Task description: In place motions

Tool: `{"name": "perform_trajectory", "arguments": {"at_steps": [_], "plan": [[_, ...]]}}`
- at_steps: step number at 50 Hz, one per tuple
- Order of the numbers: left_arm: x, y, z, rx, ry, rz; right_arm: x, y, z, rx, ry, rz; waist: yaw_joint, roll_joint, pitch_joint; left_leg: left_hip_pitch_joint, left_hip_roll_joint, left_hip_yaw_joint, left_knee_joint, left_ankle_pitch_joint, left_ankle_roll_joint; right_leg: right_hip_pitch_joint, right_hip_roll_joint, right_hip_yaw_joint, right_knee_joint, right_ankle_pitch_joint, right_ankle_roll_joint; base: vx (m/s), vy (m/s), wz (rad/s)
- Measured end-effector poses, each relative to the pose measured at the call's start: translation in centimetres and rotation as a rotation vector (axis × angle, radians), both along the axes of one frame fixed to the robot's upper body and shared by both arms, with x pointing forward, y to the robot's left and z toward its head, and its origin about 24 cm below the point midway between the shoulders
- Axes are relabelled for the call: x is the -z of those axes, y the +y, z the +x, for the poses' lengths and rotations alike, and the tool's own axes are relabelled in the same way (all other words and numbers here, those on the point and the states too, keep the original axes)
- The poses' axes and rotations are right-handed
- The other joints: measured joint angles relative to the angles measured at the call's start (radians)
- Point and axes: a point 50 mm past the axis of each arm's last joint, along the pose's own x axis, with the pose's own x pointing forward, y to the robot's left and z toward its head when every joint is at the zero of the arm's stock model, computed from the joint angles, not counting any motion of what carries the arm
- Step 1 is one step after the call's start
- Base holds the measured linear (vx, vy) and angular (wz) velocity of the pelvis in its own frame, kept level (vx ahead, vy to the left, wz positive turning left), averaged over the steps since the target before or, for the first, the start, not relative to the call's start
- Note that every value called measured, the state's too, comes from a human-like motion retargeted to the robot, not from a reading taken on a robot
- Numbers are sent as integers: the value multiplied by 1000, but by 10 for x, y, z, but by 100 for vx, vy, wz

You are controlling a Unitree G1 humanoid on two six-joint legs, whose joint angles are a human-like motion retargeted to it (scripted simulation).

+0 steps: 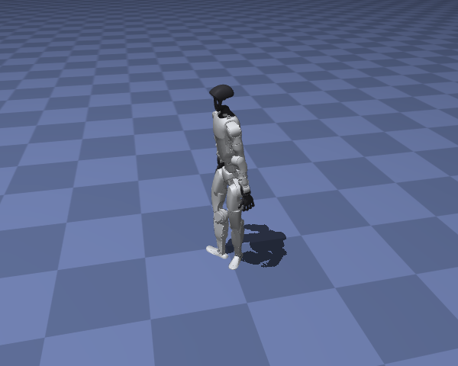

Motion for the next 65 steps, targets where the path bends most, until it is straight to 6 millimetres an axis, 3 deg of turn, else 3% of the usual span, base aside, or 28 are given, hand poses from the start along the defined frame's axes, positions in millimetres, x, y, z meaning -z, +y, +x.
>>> {"name": "perform_trajectory", "arguments": {"at_steps": [2, 5, 7, 10, 16, 18, 21, 23, 24, 25, 28, 30, 35, 39, 43, 45, 47, 55, 57, 60, 65], "plan": [[0, 1, 7, 18, -19, 2, -1, -3, -2, 48, -1, -14, -21, 4, 6, 9, 4, 41, 9, -15, -16, 25, 0, -100, -15, 21, 19, -21, -24, -207], [0, 3, 19, 37, -54, 9, -2, -5, -4, 103, 2, -30, -41, 3, 14, 36, 3, 126, 17, -32, -43, 35, 15, -138, -41, 90, 3, -10, -20, -211], [0, 3, 24, 39, -73, 13, -2, -5, -9, 118, 20, -34, -67, 10, 11, 56, 8, 177, 24, -33, -62, 26, 35, -96, -55, 135, -41, 4, -14, -171], [0, 1, 32, 39, -109, 10, -1, -1, -17, 137, 50, -35, -125, 27, 6, 83, 26, 249, 44, -20, -90, 12, 68, -22, -69, 120, -88, 9, -15, -119], [0, -7, 49, 74, -176, -8, -2, 12, -48, 226, 145, 10, -159, 40, -2, 175, 30, 287, 86, 63, -117, 19, 89, 158, -51, 103, -79, 24, -14, -103], [1, -9, 46, 79, -180, -13, -2, 18, -57, 232, 174, 21, -143, 23, -21, 207, 32, 286, 126, 137, -105, 27, 81, 212, -49, 93, -70, 39, -17, -142], [1, -9, 38, 83, -167, -16, 0, 28, -57, 221, 174, 45, -101, -56, -34, 224, 36, 231, 282, 261, 4, 56, 17, 286, -55, 87, -65, 35, -16, -160], [1, -7, 33, 92, -152, -10, 3, 34, -48, 197, 141, 75, -57, -113, -24, 197, 67, 143, 463, 304, 101, 77, -30, 337, -56, 85, -64, 33, -20, -179], [1, -6, 30, 97, -138, -9, 4, 35, -42, 171, 121, 90, -34, -125, -20, 166, 92, 83, 557, 302, 102, 83, -35, 360, -57, 86, -68, 35, -19, -188], [1, -6, 27, 100, -123, -8, 6, 36, -34, 139, 99, 104, -12, -129, -17, 129, 118, 17, 648, 291, 82, 86, -33, 381, -59, 88, -74, 31, -14, -203], [2, -11, 16, 82, -72, -23, 7, 33, -1, -12, 1, 109, 38, -120, -9, -32, 68, -269, 747, 294, -16, 91, -4, 447, -79, 105, -98, 19, -7, -210], [3, -15, 12, 59, -55, -37, 6, 31, 29, -118, -83, 95, 53, -115, 6, -75, 69, -315, 753, 288, 4, 97, 8, 493, -90, 117, -114, 8, -1, -198], [4, -23, 5, 49, -39, -55, -5, 36, 95, -295, -278, 83, 39, -87, 20, -120, 109, -304, 594, 214, 132, 111, 35, 565, -117, 147, -143, 10, 4, -161], [4, -27, 3, 86, -18, -61, -9, 45, 112, -279, -359, 96, 49, -47, 21, -201, 36, -554, 429, 195, 112, 130, 84, 628, -149, 173, -159, 15, 7, -129], [4, -28, 3, 117, -12, -68, -3, 47, 94, -201, -308, 112, 81, -21, 17, -201, -59, -846, 233, 276, 93, 158, 119, 689, -152, 185, -154, 25, 10, -112], [4, -28, 3, 119, -19, -69, 2, 46, 76, -174, -232, 120, 63, -24, 4, -169, -53, -792, 232, 240, 82, 163, 112, 703, -143, 189, -144, 31, 17, -45], [4, -27, 4, 108, -30, -70, 6, 45, 55, -172, -131, 121, 37, -27, -4, -123, -3, -625, 182, 256, 86, 171, 112, 704, -135, 194, -138, 23, 13, -21], [3, -17, 2, 123, -30, -40, 4, 38, -33, -125, 229, 117, 39, -43, -30, 7, -81, -606, 29, 261, 126, 215, 95, 753, -108, 209, -109, 25, 11, -38], [3, -17, -1, 114, -19, -44, 2, 39, -47, -105, 264, 123, 27, -44, -45, 13, -85, -601, 25, 254, 129, 215, 90, 748, -102, 213, -98, 25, 10, 1], [3, -17, -5, 91, -10, -53, 2, 40, -53, -76, 262, 123, 15, -44, -48, 18, -82, -563, 24, 243, 134, 208, 89, 751, -91, 223, -89, 8, 1, -31], [2, -13, -14, 74, 17, -39, 7, 41, -23, -106, 156, 136, 25, -43, -30, 29, -70, -455, 10, 224, 143, 150, 94, 822, -31, 239, -71, 3, 0, -113]]}}
